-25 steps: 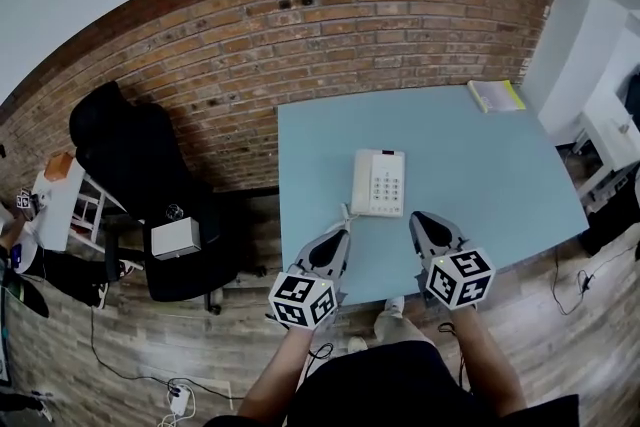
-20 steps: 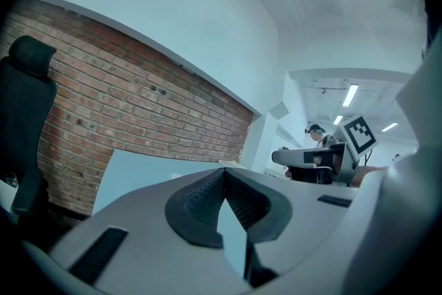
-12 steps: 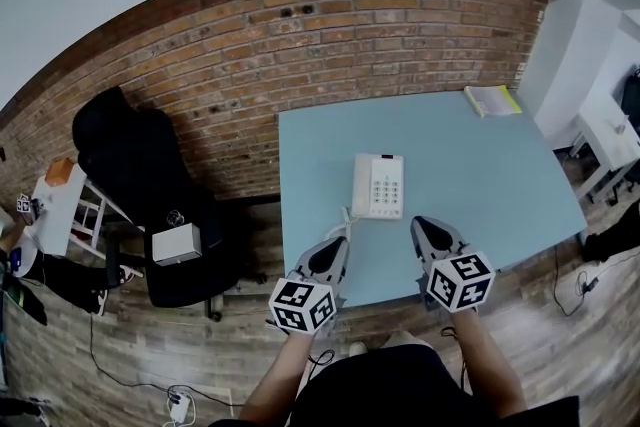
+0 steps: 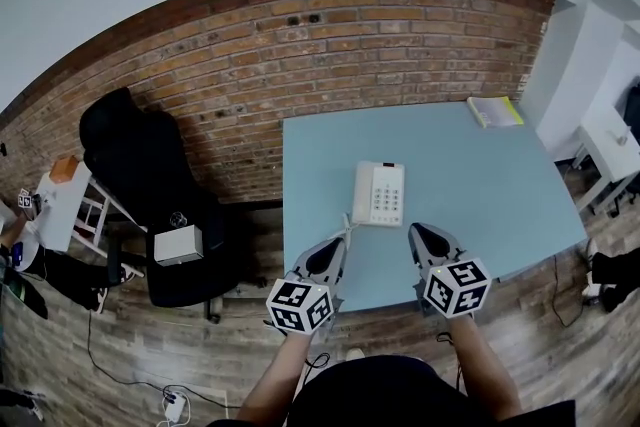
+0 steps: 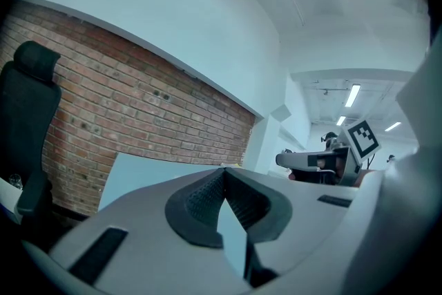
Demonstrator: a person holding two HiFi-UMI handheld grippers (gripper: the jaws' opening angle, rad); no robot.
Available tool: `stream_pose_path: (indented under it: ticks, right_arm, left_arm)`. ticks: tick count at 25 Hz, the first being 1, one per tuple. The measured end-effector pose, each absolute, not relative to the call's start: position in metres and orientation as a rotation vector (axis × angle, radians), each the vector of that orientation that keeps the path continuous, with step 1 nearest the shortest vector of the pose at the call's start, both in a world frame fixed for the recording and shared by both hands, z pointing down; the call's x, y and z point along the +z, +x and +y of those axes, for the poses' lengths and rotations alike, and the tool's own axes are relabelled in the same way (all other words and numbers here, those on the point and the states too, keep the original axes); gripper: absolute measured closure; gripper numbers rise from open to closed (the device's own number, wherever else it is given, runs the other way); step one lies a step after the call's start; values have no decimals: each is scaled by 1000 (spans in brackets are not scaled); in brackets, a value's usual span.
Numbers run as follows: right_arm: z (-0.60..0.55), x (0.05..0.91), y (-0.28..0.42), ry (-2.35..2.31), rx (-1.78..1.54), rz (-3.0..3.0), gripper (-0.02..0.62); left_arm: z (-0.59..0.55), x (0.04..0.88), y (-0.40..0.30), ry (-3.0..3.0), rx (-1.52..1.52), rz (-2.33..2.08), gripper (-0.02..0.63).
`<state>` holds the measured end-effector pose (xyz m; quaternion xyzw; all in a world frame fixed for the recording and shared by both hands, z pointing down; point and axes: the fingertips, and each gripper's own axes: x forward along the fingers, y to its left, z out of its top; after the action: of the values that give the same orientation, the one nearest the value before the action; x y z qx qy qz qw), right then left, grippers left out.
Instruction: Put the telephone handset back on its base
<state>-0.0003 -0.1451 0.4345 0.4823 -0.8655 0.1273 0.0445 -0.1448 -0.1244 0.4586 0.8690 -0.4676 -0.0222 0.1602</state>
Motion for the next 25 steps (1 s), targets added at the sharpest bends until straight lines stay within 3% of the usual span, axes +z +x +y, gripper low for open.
stream_pose_path:
  ticks: [25]
  right_arm:
    - [-97, 420, 52, 1494, 393, -2656, 588]
  left_arm:
    - [-75, 440, -88, 2509, -57, -1322, 597]
